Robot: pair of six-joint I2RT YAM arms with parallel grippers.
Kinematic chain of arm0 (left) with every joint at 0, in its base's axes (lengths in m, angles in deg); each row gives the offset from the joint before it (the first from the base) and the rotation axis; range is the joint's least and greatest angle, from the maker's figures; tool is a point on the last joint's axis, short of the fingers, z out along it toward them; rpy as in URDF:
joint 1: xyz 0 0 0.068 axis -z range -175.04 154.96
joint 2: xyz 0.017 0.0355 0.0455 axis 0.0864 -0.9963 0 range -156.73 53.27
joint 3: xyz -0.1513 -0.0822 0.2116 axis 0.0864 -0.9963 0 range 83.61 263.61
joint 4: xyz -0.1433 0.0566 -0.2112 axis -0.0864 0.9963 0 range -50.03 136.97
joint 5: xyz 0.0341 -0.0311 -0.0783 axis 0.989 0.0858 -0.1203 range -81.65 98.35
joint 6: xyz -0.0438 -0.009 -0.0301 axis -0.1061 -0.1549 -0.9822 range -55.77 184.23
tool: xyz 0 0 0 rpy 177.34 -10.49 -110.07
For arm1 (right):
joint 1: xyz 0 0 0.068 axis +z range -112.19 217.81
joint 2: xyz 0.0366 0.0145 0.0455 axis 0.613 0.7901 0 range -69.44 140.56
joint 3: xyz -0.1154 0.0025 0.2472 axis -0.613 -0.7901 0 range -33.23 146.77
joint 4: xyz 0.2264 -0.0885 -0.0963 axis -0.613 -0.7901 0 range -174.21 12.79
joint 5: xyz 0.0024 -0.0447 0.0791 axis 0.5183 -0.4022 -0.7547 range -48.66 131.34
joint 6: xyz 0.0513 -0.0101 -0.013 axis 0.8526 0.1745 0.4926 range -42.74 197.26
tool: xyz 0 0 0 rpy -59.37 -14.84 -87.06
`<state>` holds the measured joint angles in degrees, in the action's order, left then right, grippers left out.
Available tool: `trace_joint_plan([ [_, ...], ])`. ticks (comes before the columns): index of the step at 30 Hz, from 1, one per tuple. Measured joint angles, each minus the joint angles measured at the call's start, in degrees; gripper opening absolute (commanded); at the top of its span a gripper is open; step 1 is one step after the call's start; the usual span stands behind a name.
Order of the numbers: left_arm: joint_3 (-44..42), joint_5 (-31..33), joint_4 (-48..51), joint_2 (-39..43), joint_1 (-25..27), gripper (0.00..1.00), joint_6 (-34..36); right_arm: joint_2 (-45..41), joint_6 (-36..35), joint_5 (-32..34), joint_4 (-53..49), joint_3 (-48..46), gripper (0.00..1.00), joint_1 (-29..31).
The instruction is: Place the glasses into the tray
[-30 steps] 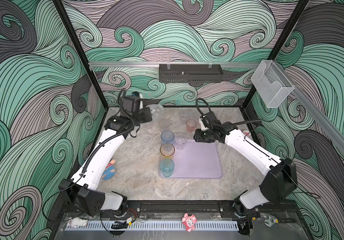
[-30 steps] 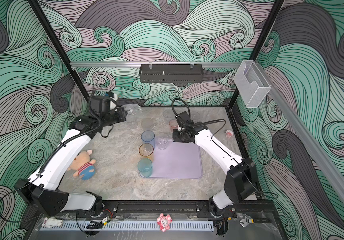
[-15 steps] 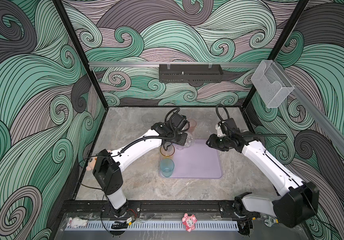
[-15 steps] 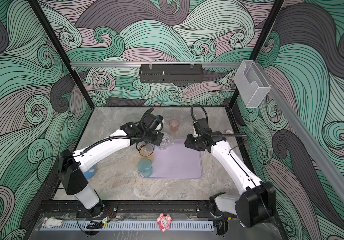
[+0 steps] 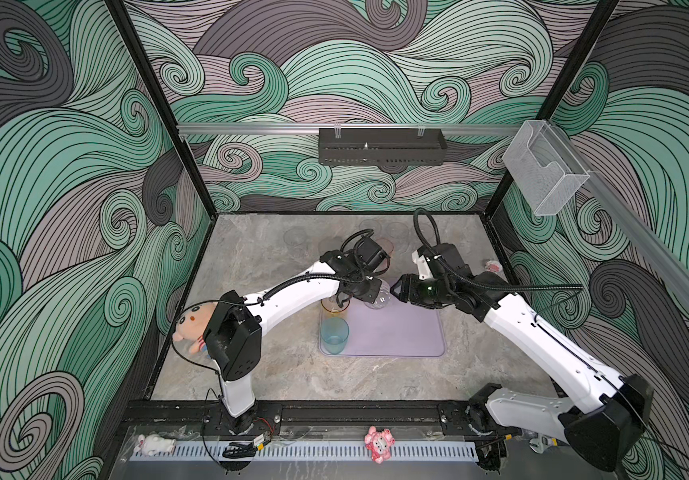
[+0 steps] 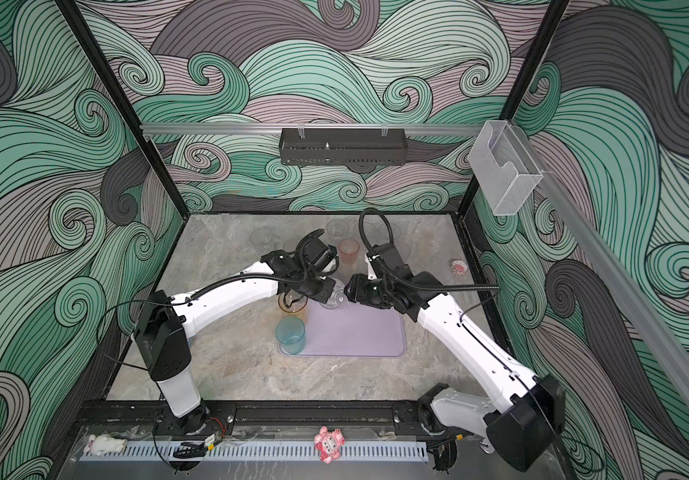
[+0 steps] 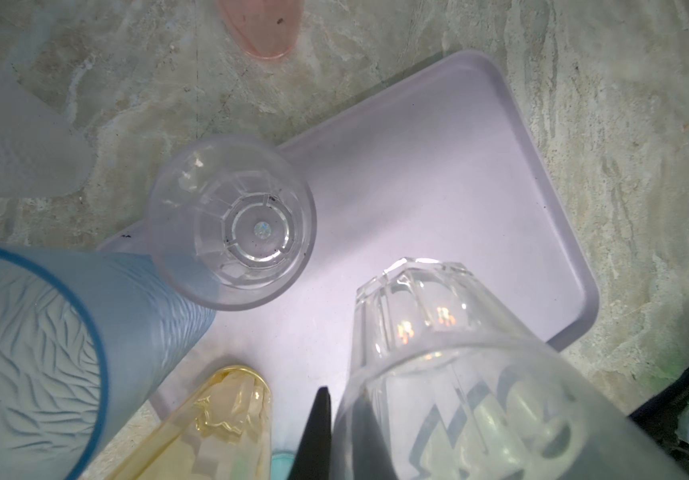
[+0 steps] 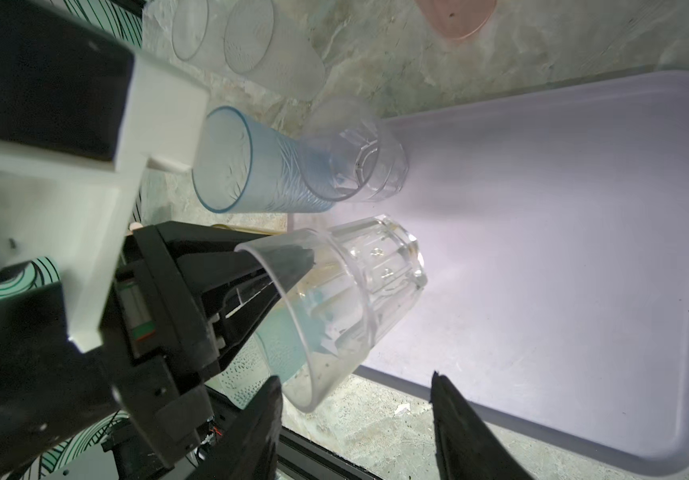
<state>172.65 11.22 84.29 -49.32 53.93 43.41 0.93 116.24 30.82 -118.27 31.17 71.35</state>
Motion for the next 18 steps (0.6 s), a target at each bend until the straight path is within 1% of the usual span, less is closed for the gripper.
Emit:
trace_joint_plan([
  [5,0.0,-0.2,0.1,-0.1,0.1,0.00,-1.3,4.6,0.9,0.6,2.3,1.3,0.57,1.8],
  [7,0.0,-0.4,0.1,-0.1,0.3,0.00,-1.8,6.1,1.0,2.0,2.8,1.3,0.54,2.6],
  [12,0.1,-0.5,0.1,-0.1,0.3,0.01,-2.9,6.4,1.4,5.8,3.7,0.5,0.39,3.6],
  [18,0.1,0.1,0.3,-0.5,0.3,0.03,-4.0,7.3,-0.9,8.3,3.5,0.3,0.22,4.5],
])
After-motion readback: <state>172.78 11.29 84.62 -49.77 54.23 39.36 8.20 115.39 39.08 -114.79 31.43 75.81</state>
